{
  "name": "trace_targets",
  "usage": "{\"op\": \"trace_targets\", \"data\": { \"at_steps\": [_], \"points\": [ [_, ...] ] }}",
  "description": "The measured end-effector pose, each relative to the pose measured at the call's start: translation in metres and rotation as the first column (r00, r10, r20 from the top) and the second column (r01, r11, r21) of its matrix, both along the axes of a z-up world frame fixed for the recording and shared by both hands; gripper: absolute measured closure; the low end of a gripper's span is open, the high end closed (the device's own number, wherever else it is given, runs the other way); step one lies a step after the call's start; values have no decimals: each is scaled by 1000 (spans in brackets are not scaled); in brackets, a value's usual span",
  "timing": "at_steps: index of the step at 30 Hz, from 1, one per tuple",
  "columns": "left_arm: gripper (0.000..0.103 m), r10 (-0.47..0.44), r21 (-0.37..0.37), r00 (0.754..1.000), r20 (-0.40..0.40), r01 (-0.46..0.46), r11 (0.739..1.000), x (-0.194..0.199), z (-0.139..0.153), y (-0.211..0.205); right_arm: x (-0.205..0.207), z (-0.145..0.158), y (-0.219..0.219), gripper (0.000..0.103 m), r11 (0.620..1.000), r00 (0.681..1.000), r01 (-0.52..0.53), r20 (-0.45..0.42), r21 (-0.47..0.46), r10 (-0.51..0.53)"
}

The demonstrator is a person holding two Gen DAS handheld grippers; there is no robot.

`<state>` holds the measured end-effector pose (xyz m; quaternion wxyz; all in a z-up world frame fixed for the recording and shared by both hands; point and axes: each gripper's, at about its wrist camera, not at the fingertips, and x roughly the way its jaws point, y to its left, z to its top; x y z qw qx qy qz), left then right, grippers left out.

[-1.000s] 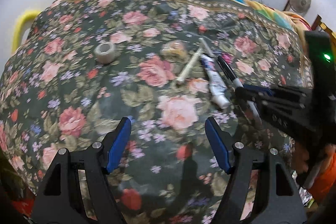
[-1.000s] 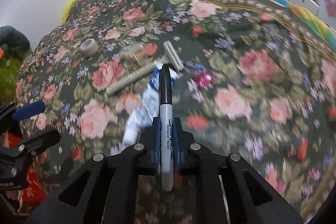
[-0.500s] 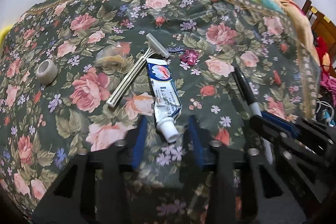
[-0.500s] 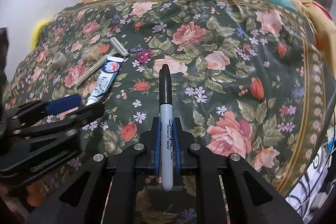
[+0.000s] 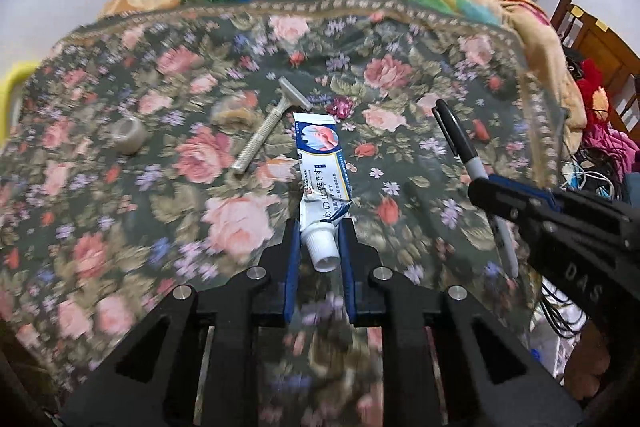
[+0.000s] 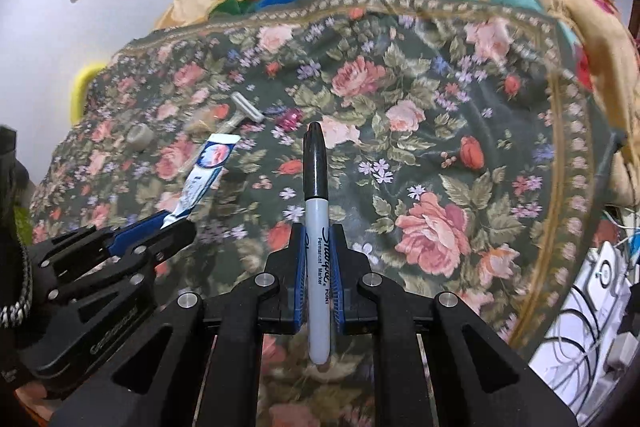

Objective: Collect trash
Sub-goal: 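Grasp the white toothpaste tube by its cap end with the left gripper, then carry the toothpaste tube over the wastebasket and open the left gripper while the right gripper drops the marker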

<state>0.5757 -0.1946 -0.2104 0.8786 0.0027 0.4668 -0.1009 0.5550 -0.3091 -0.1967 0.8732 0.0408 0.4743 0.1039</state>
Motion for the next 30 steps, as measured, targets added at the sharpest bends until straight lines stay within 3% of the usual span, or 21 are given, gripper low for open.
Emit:
{"op": "trace_targets", "data": {
  "at_steps": [14, 22, 30],
  "points": [
    [85, 69, -19, 979, 193, -67, 998, -123, 130, 60, -87, 116, 52, 92, 997, 982, -74, 175, 4, 72],
    [85, 147, -30, 951, 273, -144, 989, -195, 171, 112, -143, 160, 104, 92, 987, 955, -162, 250, -6, 158],
    [85, 276, -49, 903, 329, -275, 960, -270, 192, 185, -193, 176, 171, 92, 958, 919, -286, 283, 1, 274]
  ]
}}
